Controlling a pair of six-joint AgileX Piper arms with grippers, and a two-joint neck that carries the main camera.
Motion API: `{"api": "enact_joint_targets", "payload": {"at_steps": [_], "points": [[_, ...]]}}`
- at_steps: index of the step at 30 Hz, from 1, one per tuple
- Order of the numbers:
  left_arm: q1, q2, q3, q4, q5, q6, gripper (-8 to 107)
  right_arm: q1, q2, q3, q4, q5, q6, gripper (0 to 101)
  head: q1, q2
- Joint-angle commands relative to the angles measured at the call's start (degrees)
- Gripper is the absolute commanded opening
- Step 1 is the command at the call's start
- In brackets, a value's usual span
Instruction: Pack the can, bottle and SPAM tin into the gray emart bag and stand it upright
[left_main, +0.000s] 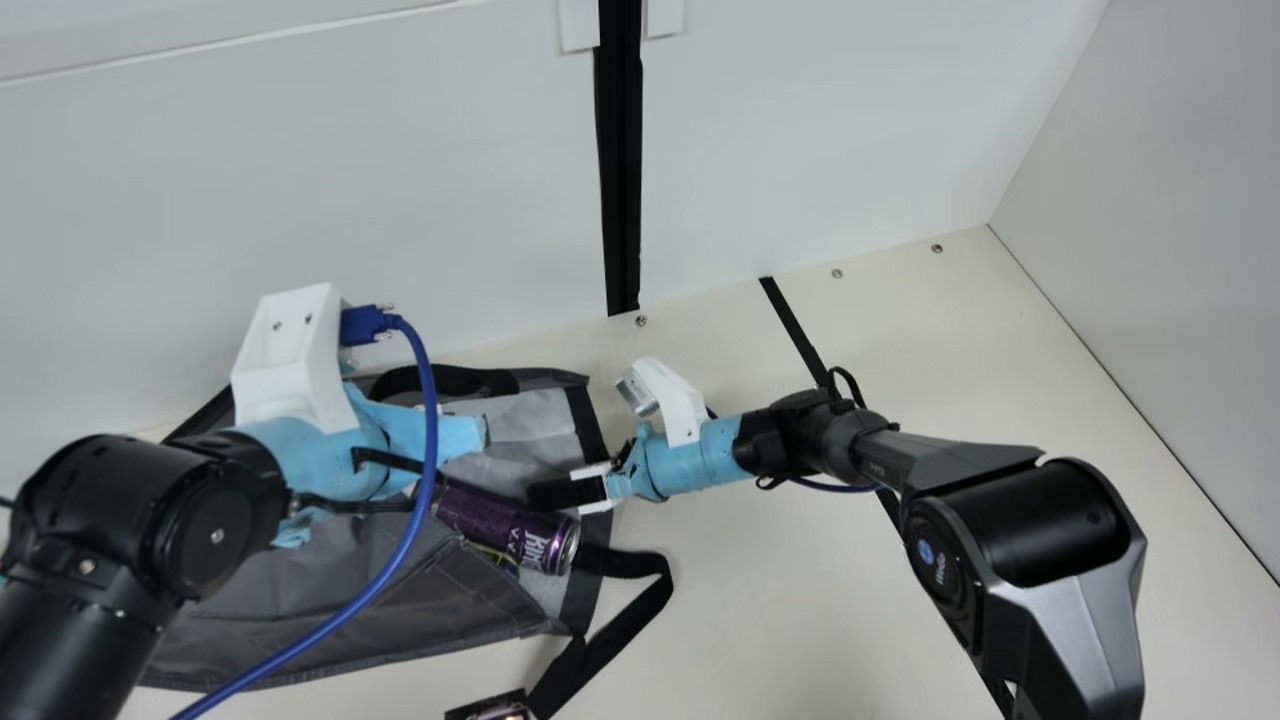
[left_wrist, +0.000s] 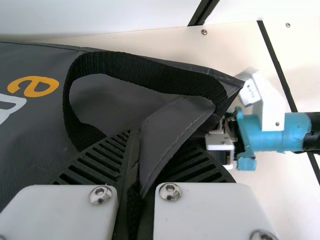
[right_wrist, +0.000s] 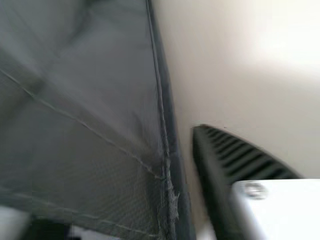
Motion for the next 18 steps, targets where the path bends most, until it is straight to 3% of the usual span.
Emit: {"api": "enact_joint_targets", "payload": {"at_steps": [1,6,18], "points": [[0.0,0.0,0.0,0.0,0.0,0.0,-8,0.2,-0.2,0.2,0.4,0.4,-0.4,35,-1.4,0.0],[0.0,0.0,0.0,0.0,0.0,0.0,-8,0.5,-0.7,1.2,0.7,0.7,-0.4,1,-1.4,0.0],[0.0,0.0,0.0,0.0,0.0,0.0,-8,0.0,-3.7,4.5,1.2,1.3,-0.5,0,-1.4,0.0]]}}
